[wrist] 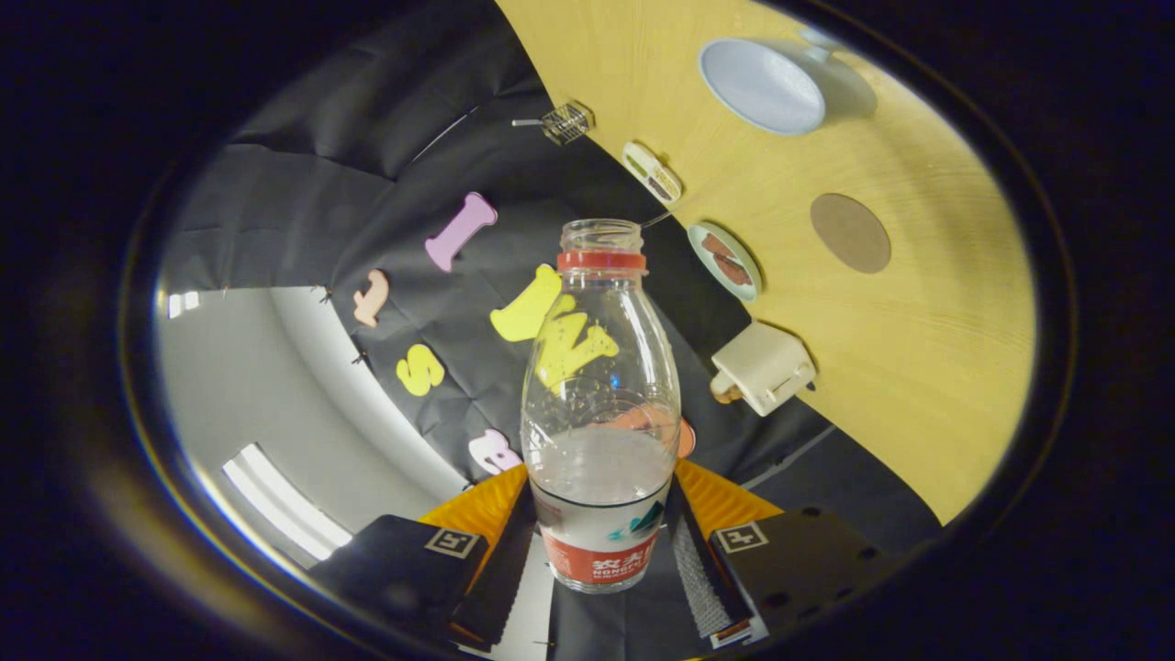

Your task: Take the bottle from table, then pour the juice into the cup, finally place the bottle on the coaster

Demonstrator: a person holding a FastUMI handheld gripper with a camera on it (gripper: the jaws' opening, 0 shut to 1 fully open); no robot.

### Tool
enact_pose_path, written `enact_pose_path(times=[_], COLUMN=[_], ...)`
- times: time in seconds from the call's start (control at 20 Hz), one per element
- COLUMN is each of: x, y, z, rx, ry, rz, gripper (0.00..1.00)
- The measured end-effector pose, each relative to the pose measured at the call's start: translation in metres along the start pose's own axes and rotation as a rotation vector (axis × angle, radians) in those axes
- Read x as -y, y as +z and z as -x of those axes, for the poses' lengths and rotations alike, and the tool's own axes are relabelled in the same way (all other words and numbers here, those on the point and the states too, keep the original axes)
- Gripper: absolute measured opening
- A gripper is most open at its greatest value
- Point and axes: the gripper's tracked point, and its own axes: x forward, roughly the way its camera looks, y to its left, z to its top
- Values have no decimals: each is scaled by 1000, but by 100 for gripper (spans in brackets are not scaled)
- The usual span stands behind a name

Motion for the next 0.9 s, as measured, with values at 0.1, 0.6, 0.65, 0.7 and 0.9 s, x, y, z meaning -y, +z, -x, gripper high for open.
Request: enact_pose_path(times=[0.1,0.6,0.65,0.7,0.9], x=[-3,-15,-14,-14,-14], y=[4,13,14,16,20], z=[1,2,2,1,0], rx=[10,20,19,23,28], ry=[6,24,23,21,19], rz=[-11,-39,-40,-42,-51], gripper=[78,78,78,78,78])
